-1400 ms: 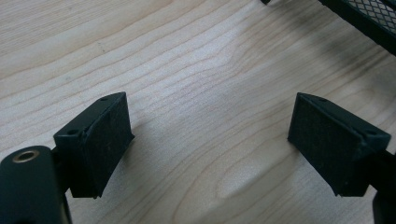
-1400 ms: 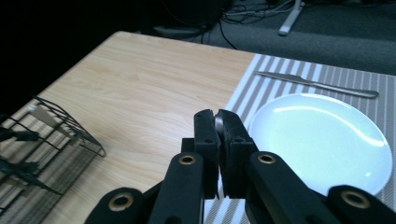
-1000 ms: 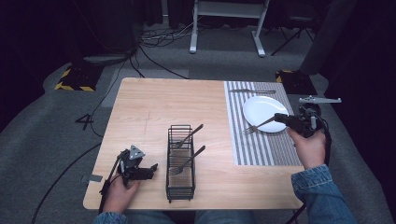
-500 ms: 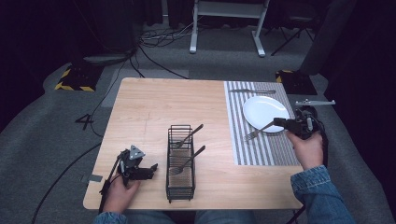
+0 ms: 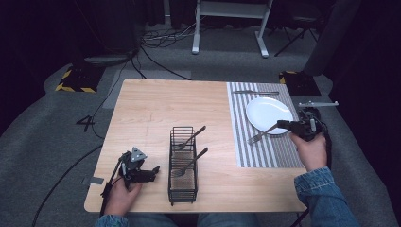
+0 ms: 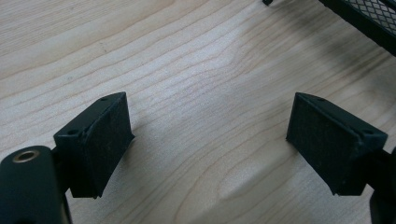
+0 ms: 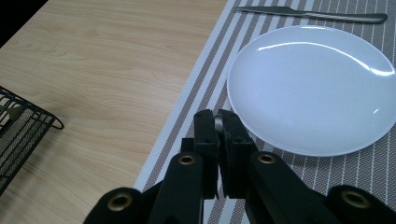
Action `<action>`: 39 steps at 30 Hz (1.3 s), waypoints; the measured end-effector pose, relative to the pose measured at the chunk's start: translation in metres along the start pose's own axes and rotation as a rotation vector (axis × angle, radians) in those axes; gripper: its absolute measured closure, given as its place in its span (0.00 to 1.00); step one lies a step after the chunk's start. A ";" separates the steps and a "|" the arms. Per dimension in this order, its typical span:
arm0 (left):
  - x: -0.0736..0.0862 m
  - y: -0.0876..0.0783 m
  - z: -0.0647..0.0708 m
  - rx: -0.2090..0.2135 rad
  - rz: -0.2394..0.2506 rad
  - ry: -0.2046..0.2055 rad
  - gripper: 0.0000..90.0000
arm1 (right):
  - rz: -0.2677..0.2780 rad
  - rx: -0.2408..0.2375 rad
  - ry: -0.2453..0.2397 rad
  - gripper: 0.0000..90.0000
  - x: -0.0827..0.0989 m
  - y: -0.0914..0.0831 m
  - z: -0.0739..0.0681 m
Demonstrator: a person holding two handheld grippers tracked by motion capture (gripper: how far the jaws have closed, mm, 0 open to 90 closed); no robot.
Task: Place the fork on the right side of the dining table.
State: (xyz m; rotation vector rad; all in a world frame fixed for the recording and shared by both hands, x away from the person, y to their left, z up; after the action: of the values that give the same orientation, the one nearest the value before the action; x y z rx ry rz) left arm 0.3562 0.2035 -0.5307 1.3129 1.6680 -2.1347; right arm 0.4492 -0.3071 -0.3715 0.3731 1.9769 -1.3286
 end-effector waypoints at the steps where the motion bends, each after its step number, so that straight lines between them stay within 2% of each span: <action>1: 0.000 0.000 0.000 0.001 -0.002 0.001 0.15 | 0.002 -0.001 0.002 0.96 0.000 0.000 0.001; 6: 0.000 0.000 0.000 0.000 0.001 0.000 0.16 | 0.003 -0.004 0.020 0.95 -0.001 0.002 0.005; 10: 0.000 0.000 0.000 0.000 0.000 -0.002 0.15 | -0.013 0.010 0.029 0.94 -0.006 0.006 0.010; 14: 0.000 0.000 0.000 0.000 0.000 -0.002 0.15 | -0.037 0.040 0.043 0.91 -0.013 0.011 0.017; 19: 0.000 0.000 0.000 0.000 0.000 -0.002 0.15 | -0.050 0.068 0.065 0.87 -0.013 0.014 0.025; 24: 0.000 0.000 0.000 0.000 0.000 -0.002 0.15 | -0.057 0.055 0.108 0.77 -0.008 0.017 0.037; 26: 0.000 0.000 0.000 0.000 0.000 -0.002 0.15 | -0.059 0.052 0.104 0.72 -0.007 0.018 0.041; 33: 0.000 0.000 0.000 0.000 0.000 -0.002 0.15 | -0.082 0.049 0.138 0.65 -0.003 0.022 0.053; 39: 0.000 0.000 0.000 0.000 0.000 -0.002 0.15 | -0.093 0.058 0.157 0.64 0.005 0.024 0.063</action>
State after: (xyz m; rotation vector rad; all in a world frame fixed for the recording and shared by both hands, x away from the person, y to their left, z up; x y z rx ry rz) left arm 0.3564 0.2032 -0.5307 1.3102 1.6674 -2.1350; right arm 0.4849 -0.3542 -0.4047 0.4287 2.1110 -1.4567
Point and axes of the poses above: each handheld gripper's, and its own axes: y roughly forward along the jaws, x roughly out of its underside, z roughly to its right, the point moved 3 cm from there along y, roughly forward along the jaws, and after that the axes turned 2 degrees about y, right-handed, at the moved point
